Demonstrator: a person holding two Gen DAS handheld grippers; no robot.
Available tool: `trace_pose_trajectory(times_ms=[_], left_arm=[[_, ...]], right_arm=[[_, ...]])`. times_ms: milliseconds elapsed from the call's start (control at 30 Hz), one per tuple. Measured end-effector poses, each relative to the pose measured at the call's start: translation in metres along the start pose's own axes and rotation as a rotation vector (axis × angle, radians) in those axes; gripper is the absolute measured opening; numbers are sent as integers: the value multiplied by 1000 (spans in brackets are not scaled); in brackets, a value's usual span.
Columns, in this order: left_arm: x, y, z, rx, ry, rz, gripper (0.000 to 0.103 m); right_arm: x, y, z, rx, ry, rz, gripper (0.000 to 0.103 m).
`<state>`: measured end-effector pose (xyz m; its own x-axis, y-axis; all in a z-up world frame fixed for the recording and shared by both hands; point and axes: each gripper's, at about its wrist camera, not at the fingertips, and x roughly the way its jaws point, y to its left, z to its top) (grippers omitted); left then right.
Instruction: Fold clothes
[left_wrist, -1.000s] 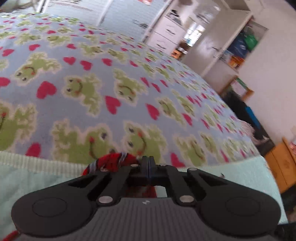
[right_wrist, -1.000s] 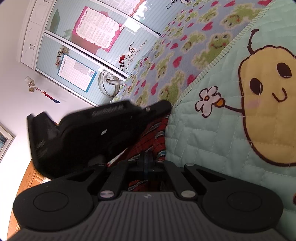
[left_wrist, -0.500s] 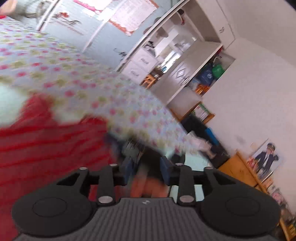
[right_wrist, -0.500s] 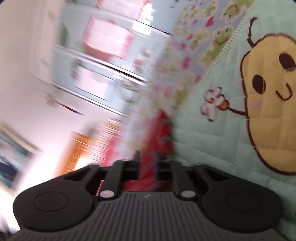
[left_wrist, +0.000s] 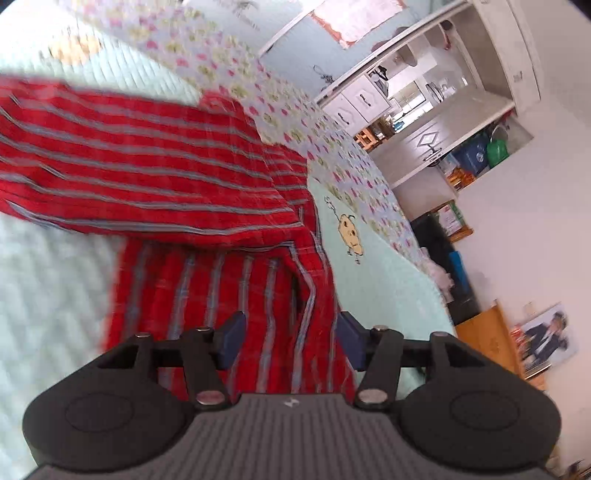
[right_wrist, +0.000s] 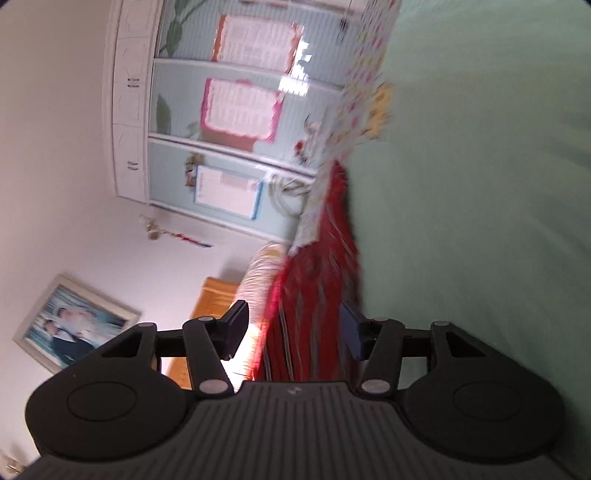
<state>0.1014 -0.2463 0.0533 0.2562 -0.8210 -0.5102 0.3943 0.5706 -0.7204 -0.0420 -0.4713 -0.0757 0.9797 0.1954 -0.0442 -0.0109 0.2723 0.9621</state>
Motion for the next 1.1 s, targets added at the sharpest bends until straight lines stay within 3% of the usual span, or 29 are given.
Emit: trace_pose_trajectory(times_ms=[100, 233, 333, 400, 500, 567, 633, 700, 767, 833, 933, 967, 1100], left_arm=[[27, -2, 11, -41, 32, -26, 58], [55, -5, 27, -68, 66, -16, 60], [70, -4, 39, -76, 89, -35, 61], [78, 2, 44, -107, 101, -18, 61], [84, 13, 52, -180, 111, -32, 60], [83, 12, 56, -173, 104, -46, 58], [84, 8, 60, -144, 105, -40, 45], [87, 6, 63, -107, 124, -21, 22], [88, 4, 65, -81, 127, -12, 21], [88, 2, 66, -58, 127, -5, 17], [87, 0, 68, -41, 104, 9, 13], [86, -3, 68, -32, 95, 12, 11], [75, -10, 71, -17, 61, -7, 8]], right_arm=[[-54, 15, -37, -15, -22, -63, 56], [-72, 58, -77, -98, 30, -132, 59], [-56, 110, -108, -295, 121, -183, 59], [-30, 133, -128, -410, 176, -272, 58], [7, 149, -160, -590, 197, -455, 58], [24, 152, -177, -693, 200, -536, 58], [38, 150, -190, -778, 214, -591, 58], [49, 147, -200, -830, 219, -642, 58], [58, 142, -205, -871, 228, -678, 56], [66, 139, -206, -904, 250, -692, 44], [62, 140, -203, -914, 244, -682, 16], [57, 143, -204, -911, 239, -667, 2], [43, 152, -193, -895, 196, -635, 0]])
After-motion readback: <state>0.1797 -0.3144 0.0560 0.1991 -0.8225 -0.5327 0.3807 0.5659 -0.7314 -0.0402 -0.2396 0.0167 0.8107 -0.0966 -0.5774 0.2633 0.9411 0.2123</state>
